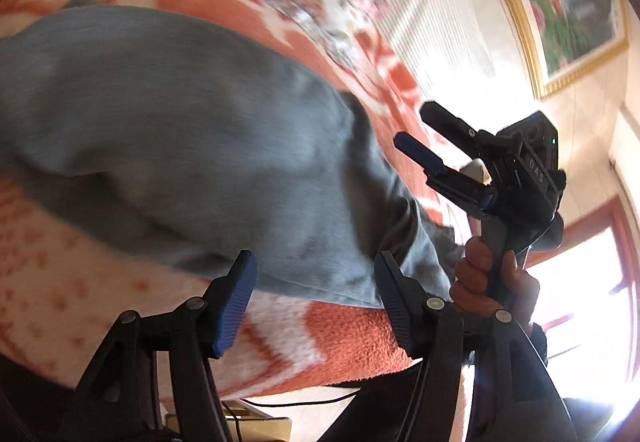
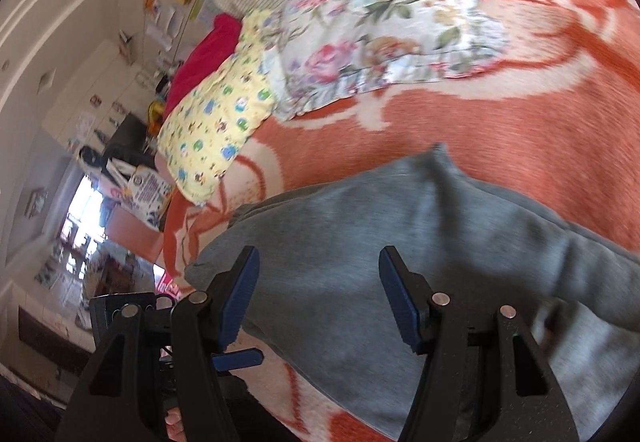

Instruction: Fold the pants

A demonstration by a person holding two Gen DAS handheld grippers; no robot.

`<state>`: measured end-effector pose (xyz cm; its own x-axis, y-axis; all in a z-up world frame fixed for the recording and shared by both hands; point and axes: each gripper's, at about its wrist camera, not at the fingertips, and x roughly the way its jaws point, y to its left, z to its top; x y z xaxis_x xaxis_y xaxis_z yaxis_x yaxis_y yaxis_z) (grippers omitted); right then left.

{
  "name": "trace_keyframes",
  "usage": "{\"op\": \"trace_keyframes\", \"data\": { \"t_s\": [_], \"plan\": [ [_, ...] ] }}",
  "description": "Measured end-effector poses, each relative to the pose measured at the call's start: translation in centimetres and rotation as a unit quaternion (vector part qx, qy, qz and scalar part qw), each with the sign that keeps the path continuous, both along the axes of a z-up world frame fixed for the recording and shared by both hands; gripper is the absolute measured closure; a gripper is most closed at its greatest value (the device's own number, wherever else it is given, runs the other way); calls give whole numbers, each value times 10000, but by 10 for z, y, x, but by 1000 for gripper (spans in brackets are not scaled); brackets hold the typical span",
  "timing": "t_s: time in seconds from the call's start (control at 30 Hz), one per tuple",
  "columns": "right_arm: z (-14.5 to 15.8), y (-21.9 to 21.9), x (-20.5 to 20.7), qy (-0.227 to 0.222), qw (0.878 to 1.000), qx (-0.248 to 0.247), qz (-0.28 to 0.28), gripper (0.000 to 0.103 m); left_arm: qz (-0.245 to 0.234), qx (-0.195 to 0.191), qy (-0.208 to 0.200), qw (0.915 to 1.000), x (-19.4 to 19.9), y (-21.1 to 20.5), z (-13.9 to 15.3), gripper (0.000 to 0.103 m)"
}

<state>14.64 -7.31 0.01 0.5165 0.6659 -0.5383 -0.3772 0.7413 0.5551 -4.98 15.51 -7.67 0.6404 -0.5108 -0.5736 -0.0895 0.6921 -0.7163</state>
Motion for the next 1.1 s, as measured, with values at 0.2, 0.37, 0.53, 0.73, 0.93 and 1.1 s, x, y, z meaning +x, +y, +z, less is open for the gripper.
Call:
{"op": "trace_keyframes", "data": {
  "t_s": [0.2,0.37,0.53,0.73,0.93,1.1],
  "plan": [
    [7,43,17,-45,9990,-219,391,38,633,-458,12,9969,-26,47,-8,36],
    [12,76,30,-121,9962,-469,718,31,1221,-700,74,9900,-46,85,-12,34],
    [15,104,45,-171,9930,-667,958,30,1679,-953,222,9809,-49,97,-23,32],
    [19,145,74,-297,9852,-1027,1342,25,2090,-1515,353,9655,-50,111,-37,32],
    [11,195,111,-292,9702,-1478,1900,24,2900,-1553,619,9423,-52,128,-44,32],
    [-13,241,133,-162,9431,-2038,2622,24,3010,-1819,716,9334,-52,138,-59,32]
  ]
}}
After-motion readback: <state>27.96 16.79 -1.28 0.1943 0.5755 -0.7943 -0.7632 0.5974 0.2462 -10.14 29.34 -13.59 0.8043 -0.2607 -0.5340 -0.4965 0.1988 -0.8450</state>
